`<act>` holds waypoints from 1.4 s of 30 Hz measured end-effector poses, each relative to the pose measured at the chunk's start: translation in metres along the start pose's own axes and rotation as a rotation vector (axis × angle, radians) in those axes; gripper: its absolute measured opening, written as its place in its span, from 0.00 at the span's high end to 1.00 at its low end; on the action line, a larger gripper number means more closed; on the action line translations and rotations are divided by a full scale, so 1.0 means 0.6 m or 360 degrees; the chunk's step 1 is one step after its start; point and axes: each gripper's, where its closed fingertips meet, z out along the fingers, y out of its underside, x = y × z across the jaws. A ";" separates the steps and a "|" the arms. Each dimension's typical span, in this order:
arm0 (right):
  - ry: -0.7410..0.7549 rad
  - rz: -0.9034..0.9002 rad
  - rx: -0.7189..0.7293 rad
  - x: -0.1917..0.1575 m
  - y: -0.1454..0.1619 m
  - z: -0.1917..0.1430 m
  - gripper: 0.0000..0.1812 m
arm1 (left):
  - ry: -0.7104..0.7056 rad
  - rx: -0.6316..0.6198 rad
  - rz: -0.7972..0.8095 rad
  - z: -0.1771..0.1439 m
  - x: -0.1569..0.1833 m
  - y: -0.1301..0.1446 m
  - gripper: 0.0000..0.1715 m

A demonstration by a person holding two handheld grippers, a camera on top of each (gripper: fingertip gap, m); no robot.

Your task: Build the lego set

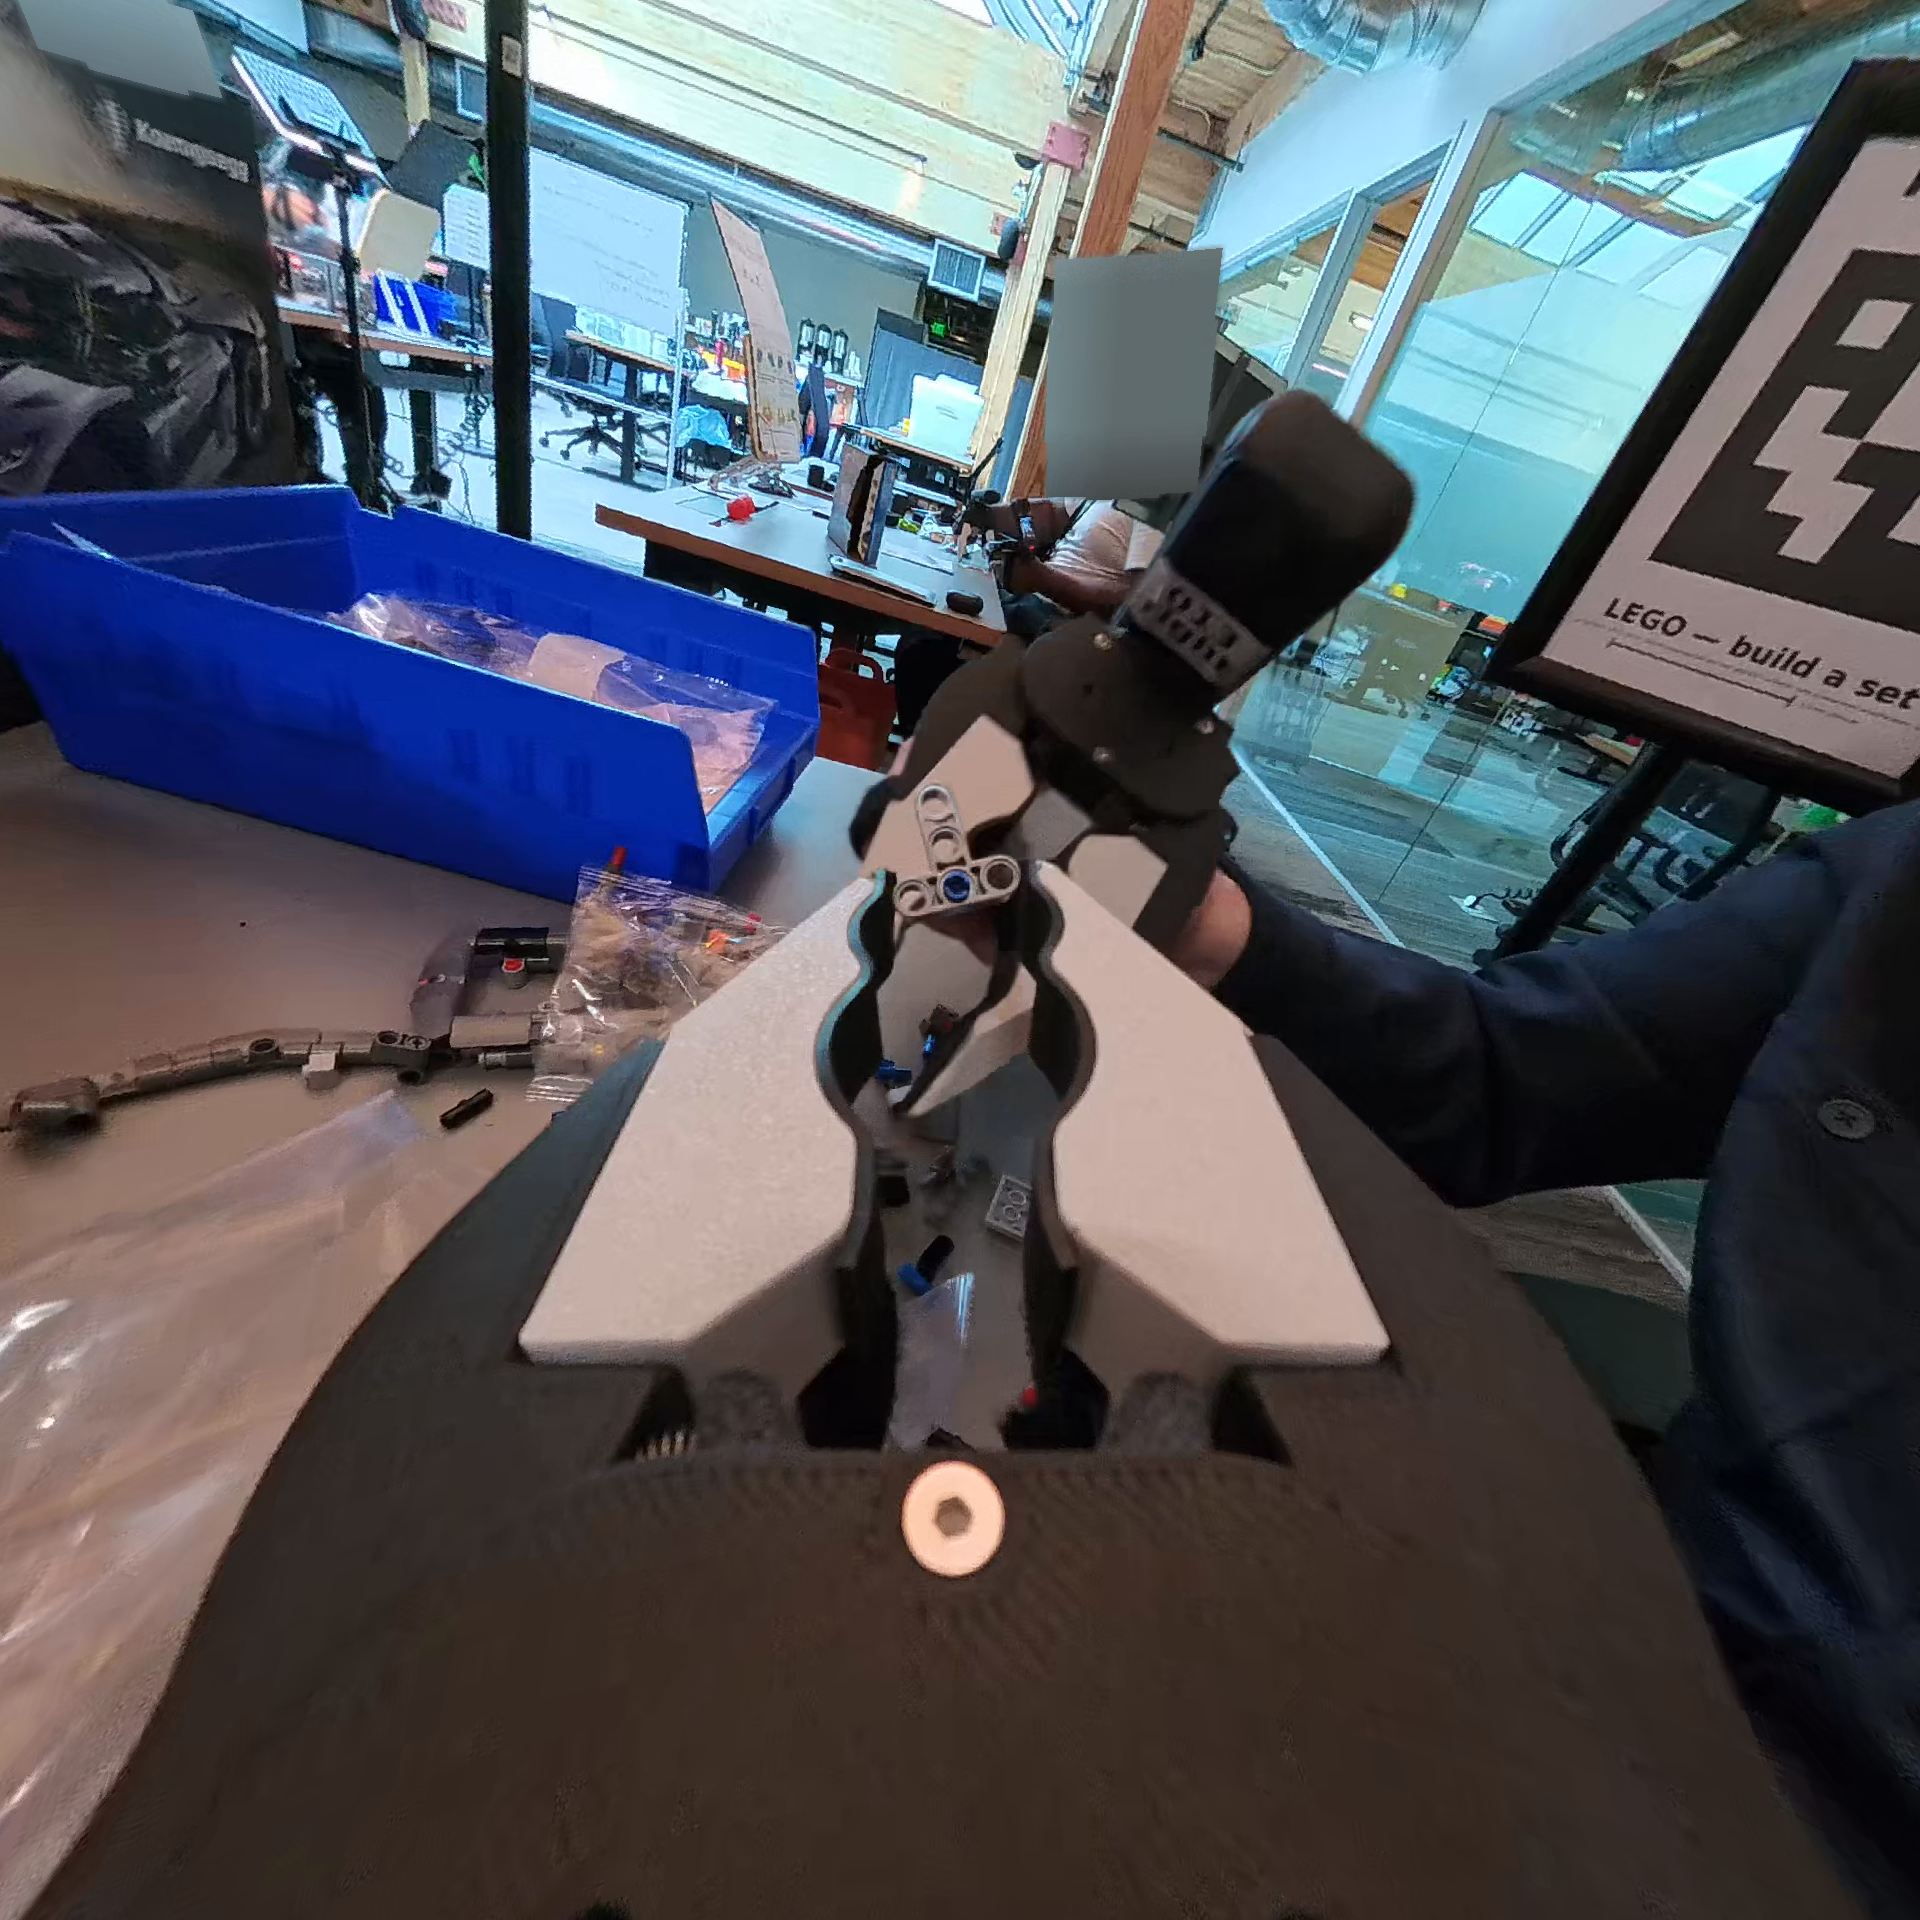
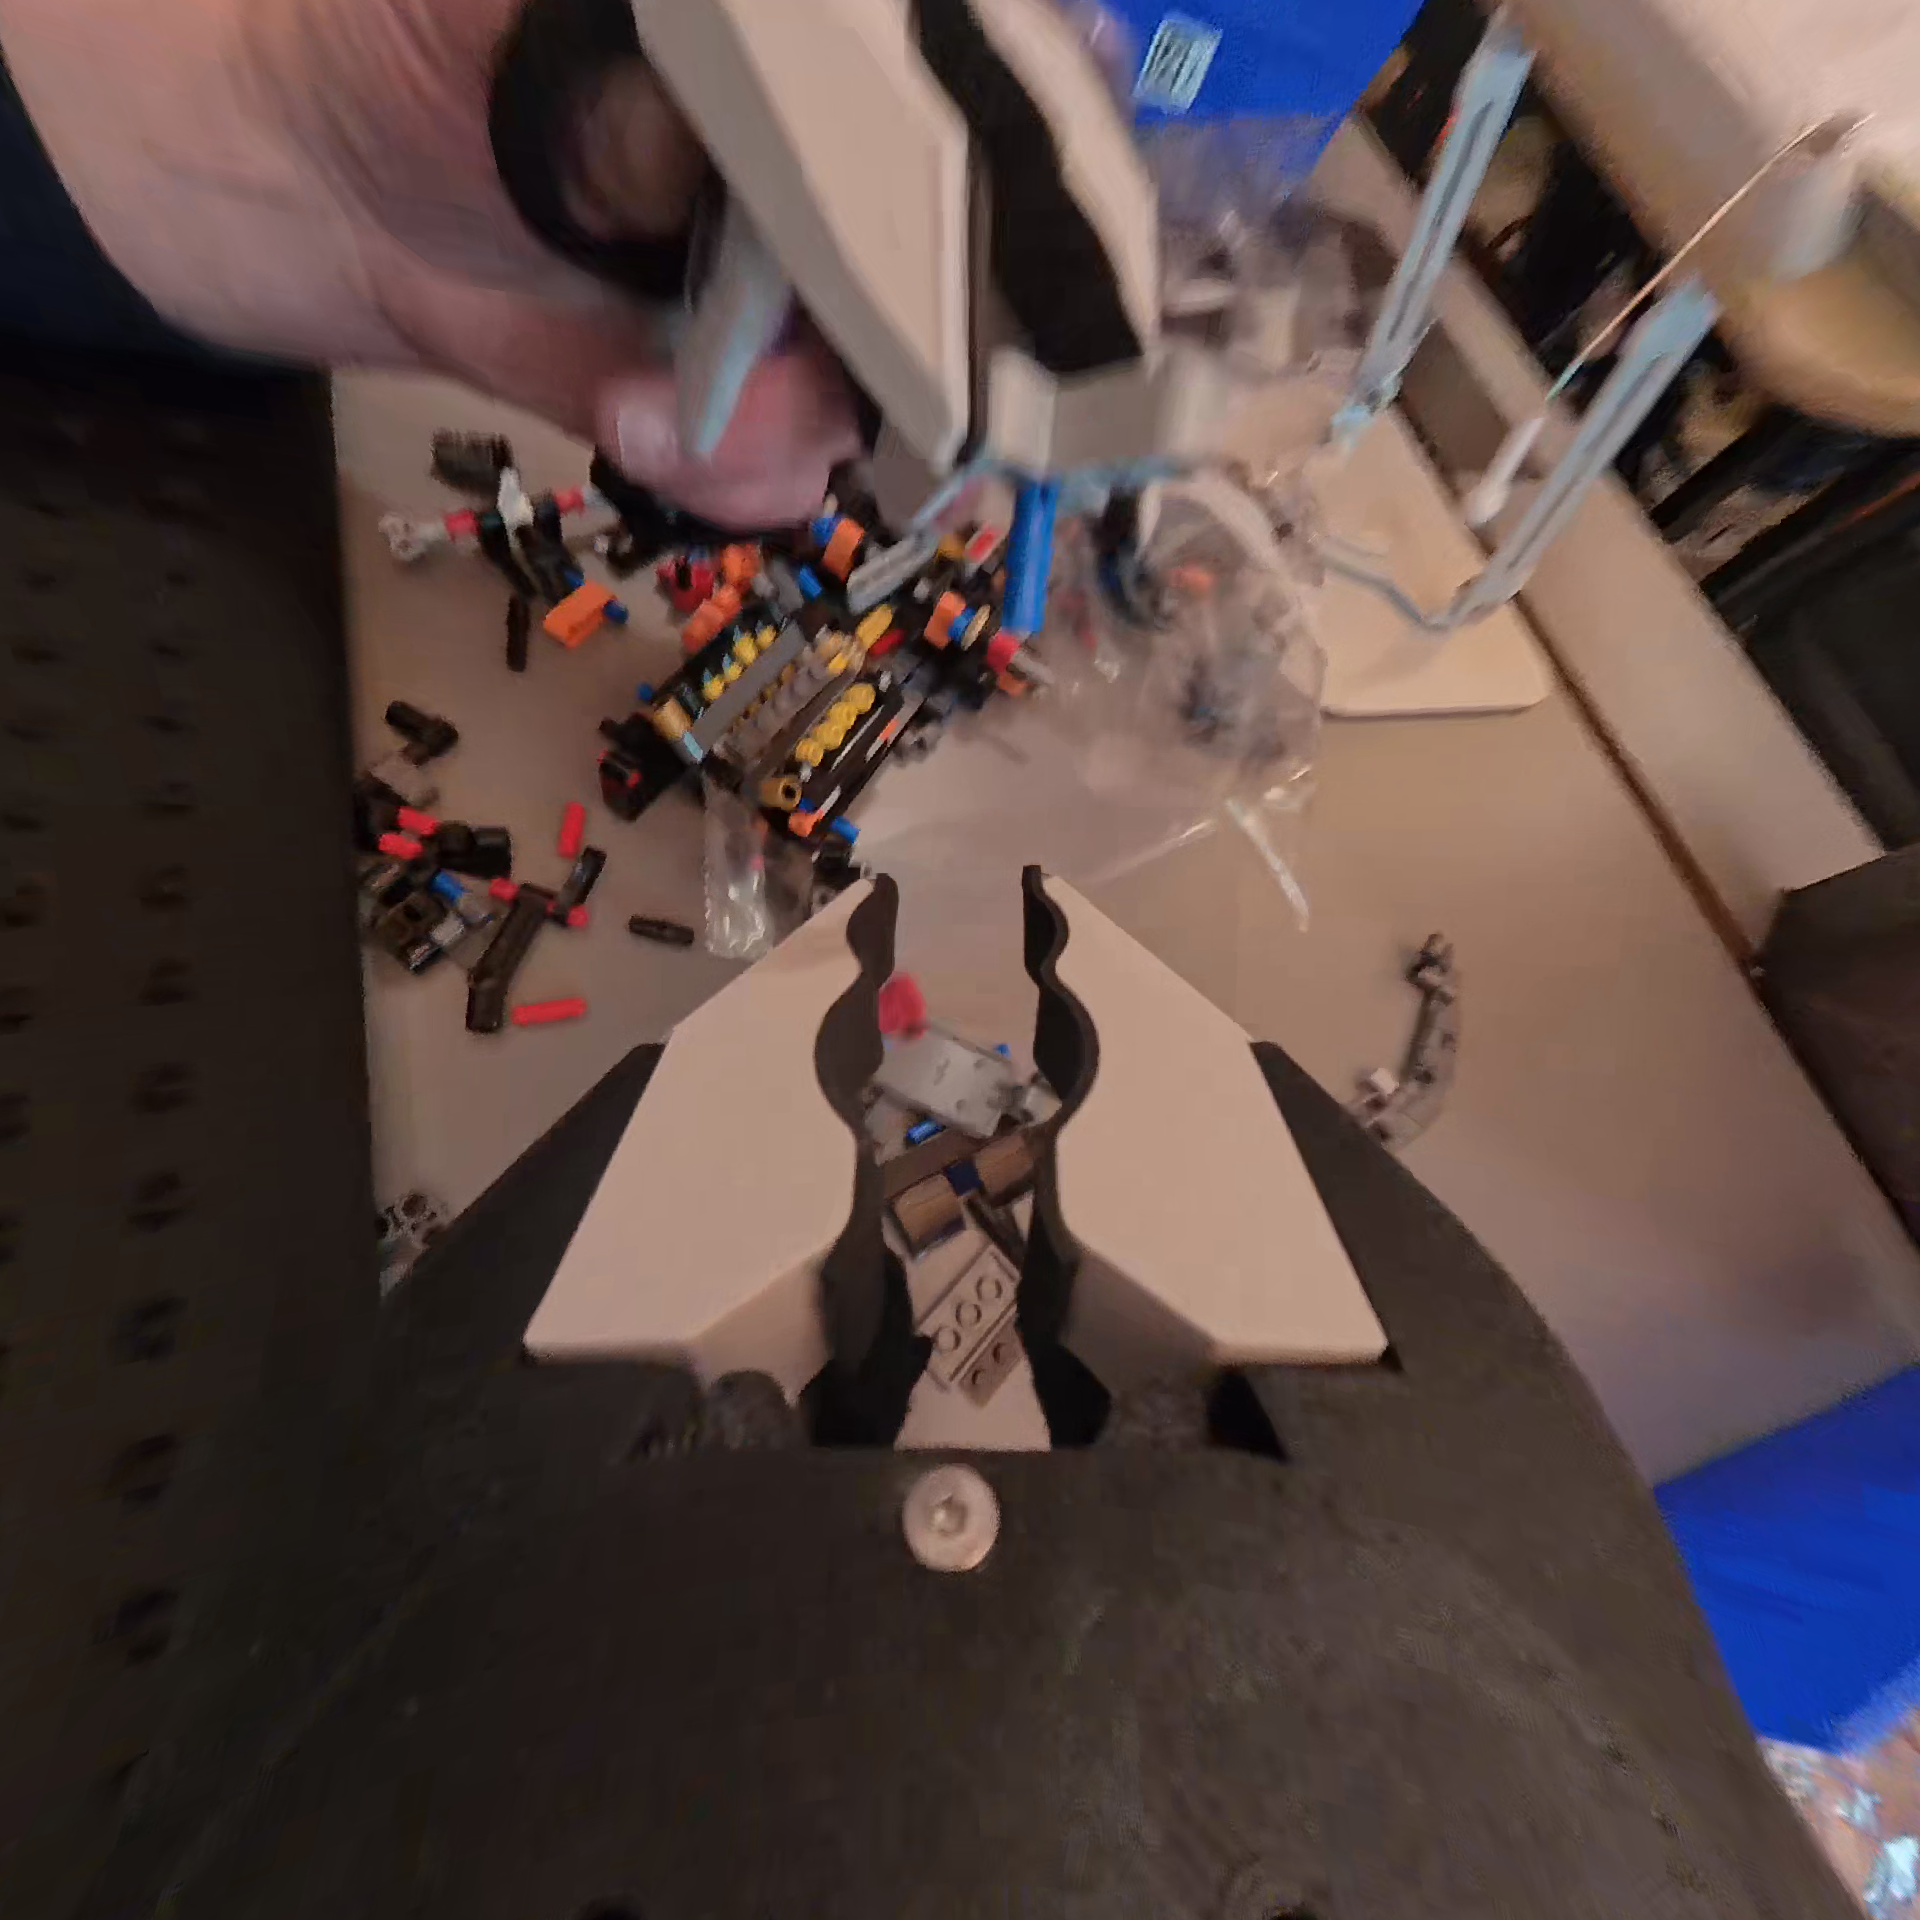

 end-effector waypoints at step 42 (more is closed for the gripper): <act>-0.0033 -0.0008 -0.0249 -0.010 0.051 0.014 0.93 | 0.0294 0.0218 -0.0246 -0.040 0.016 -0.038 0.88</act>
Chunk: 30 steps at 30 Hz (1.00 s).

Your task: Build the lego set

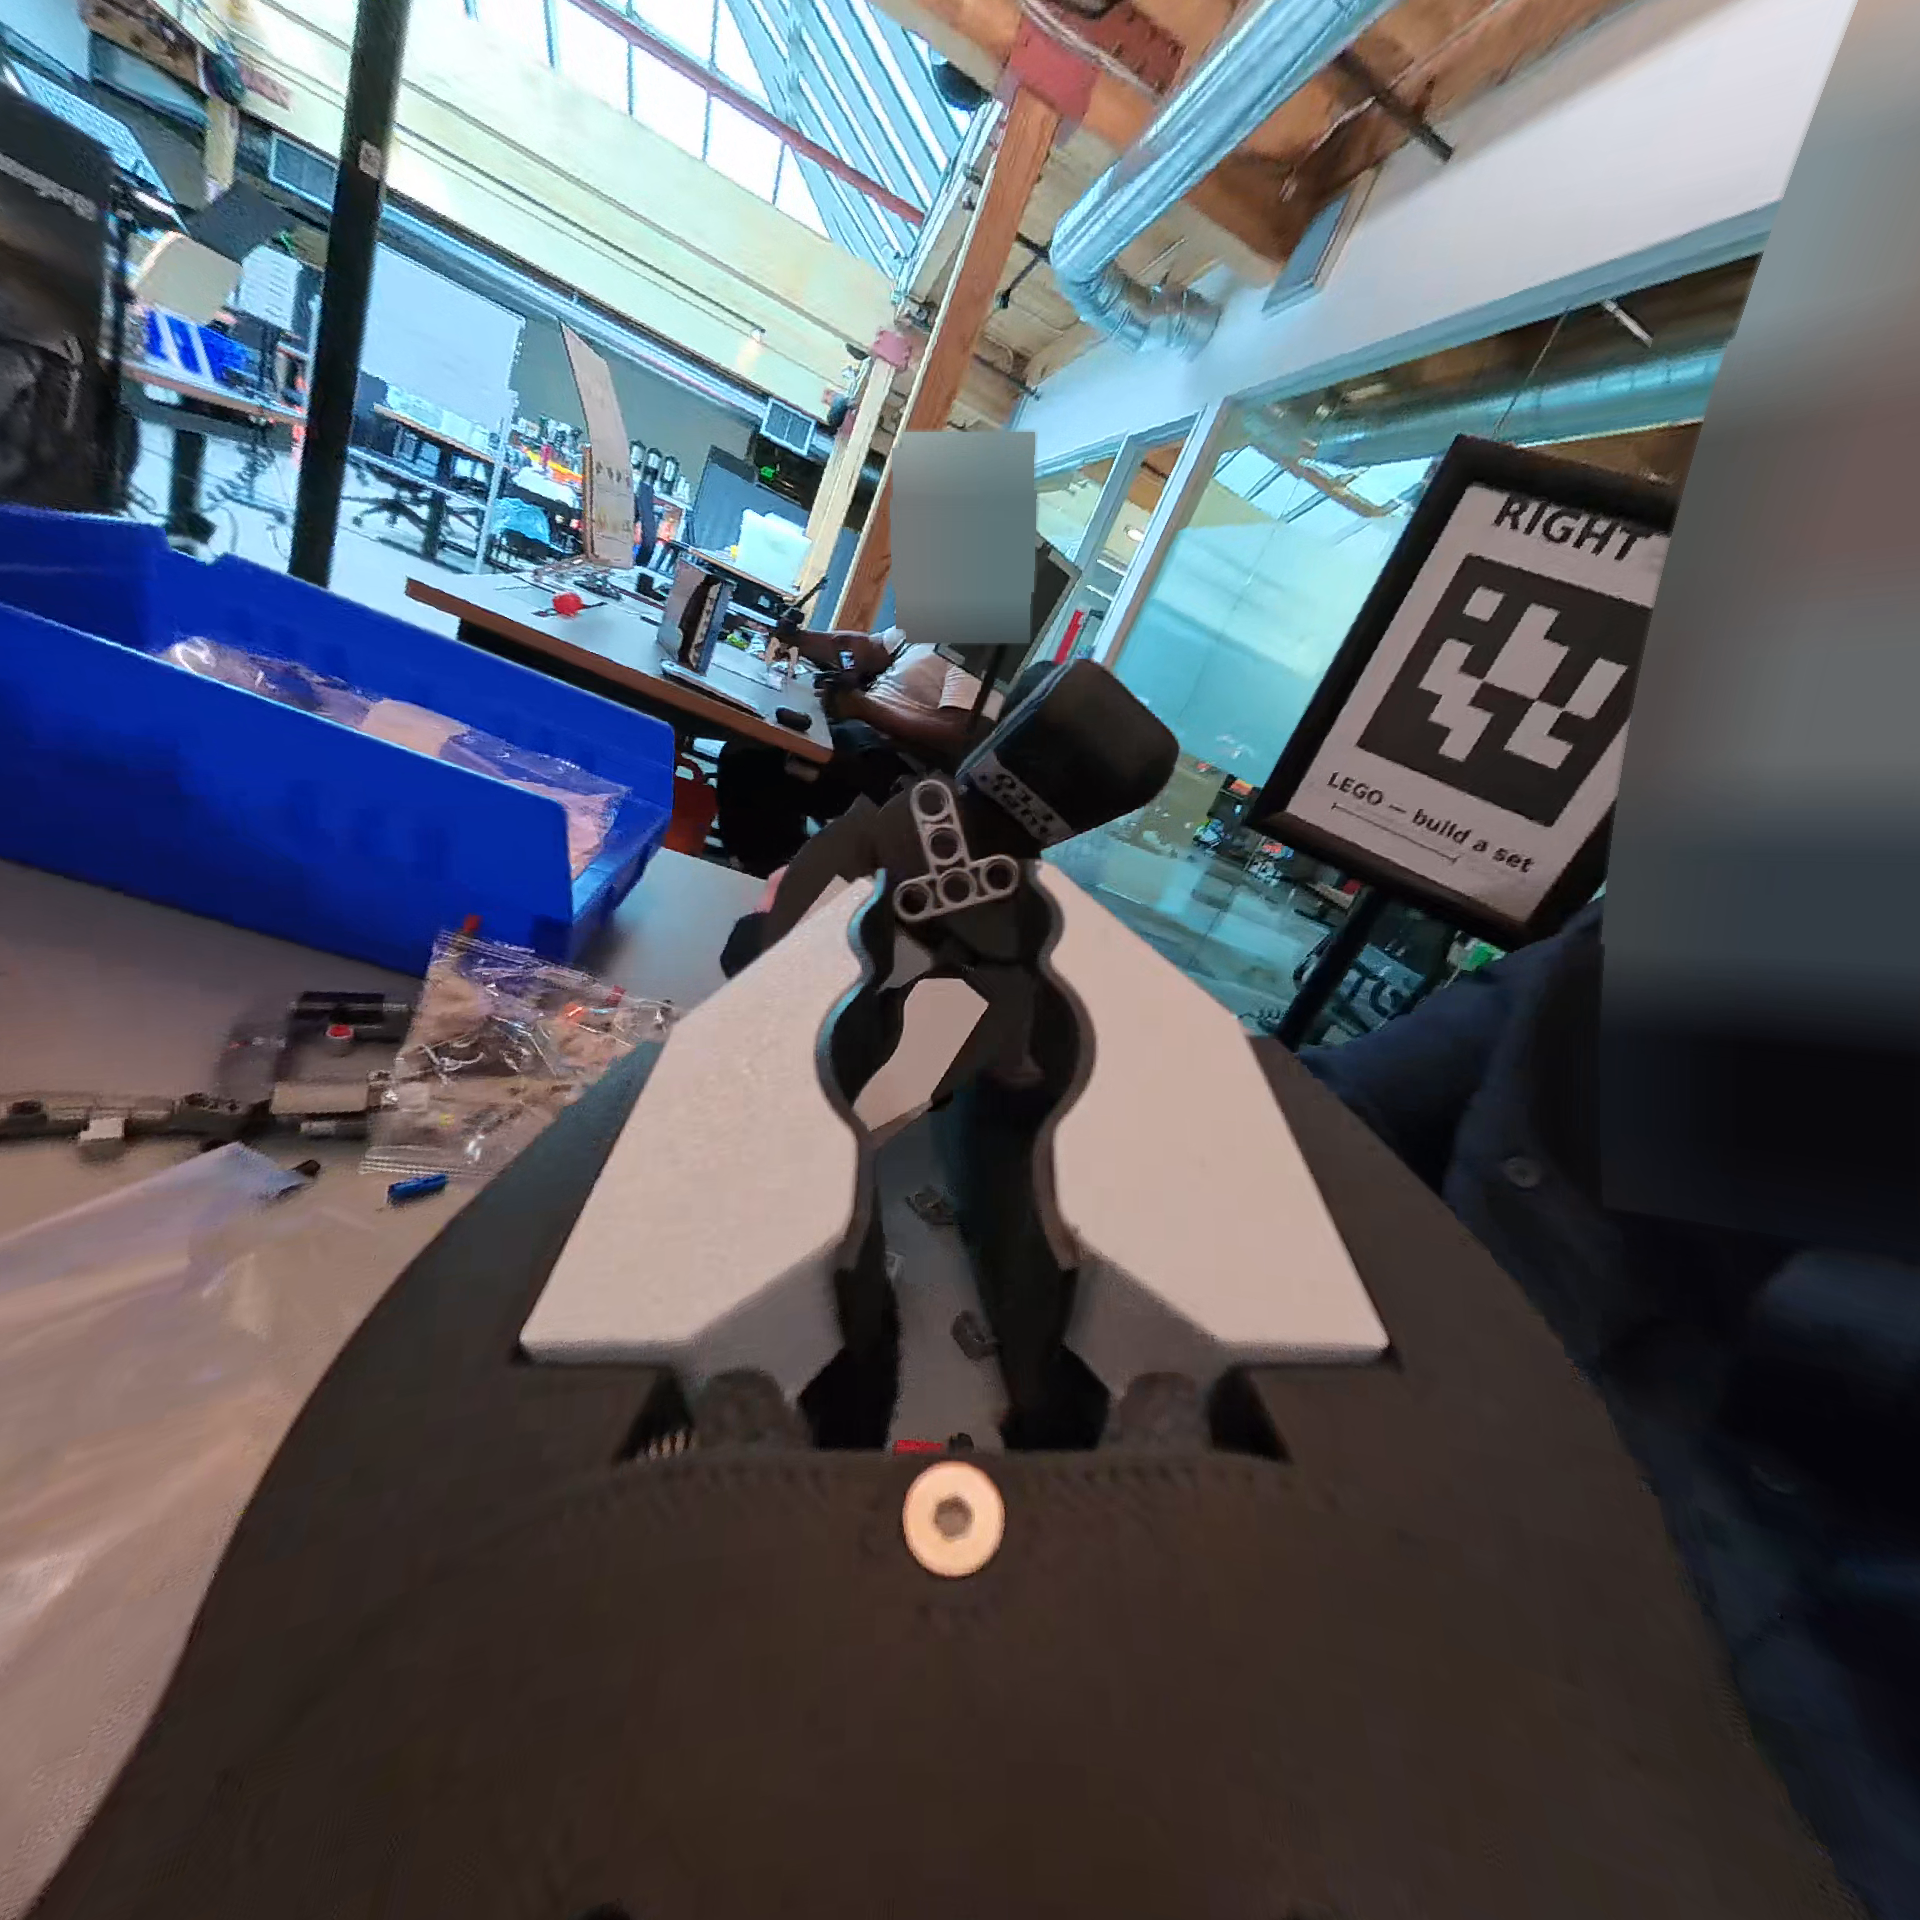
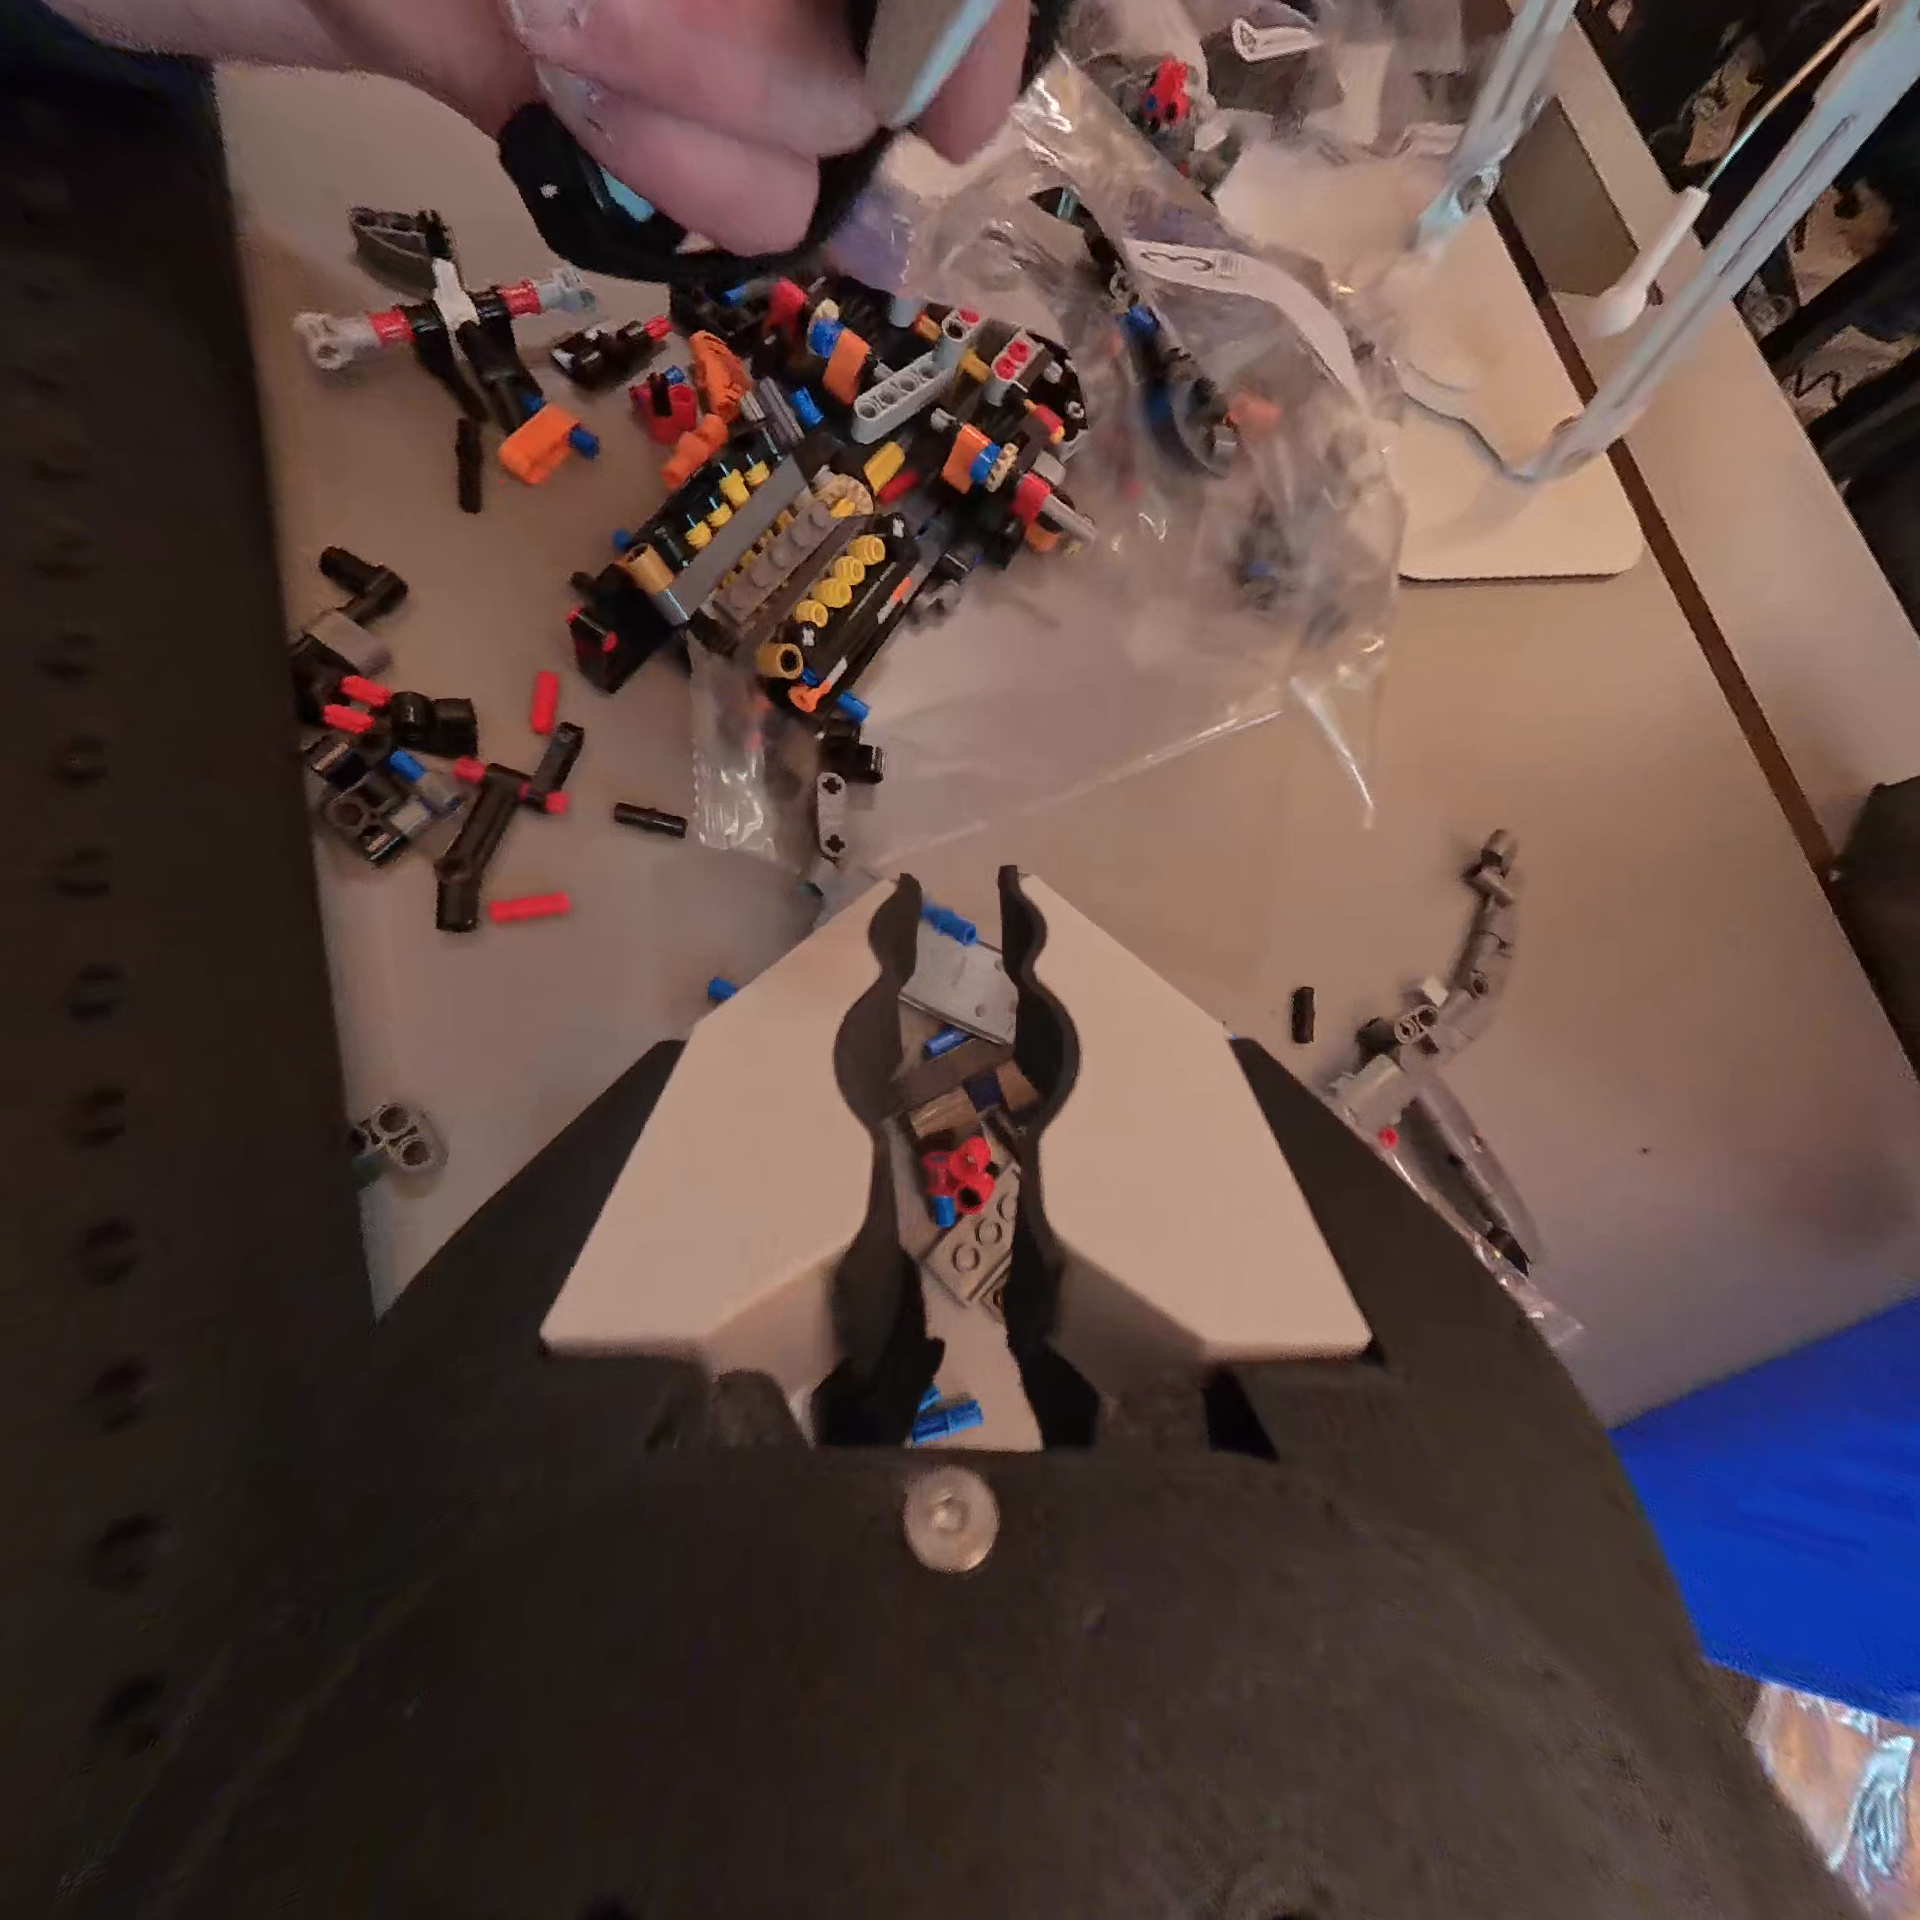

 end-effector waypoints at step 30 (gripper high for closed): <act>0.0095 0.0331 0.0046 0.060 0.031 -0.004 0.88 | -0.0910 -0.1383 0.0570 -0.018 -0.151 0.141 0.88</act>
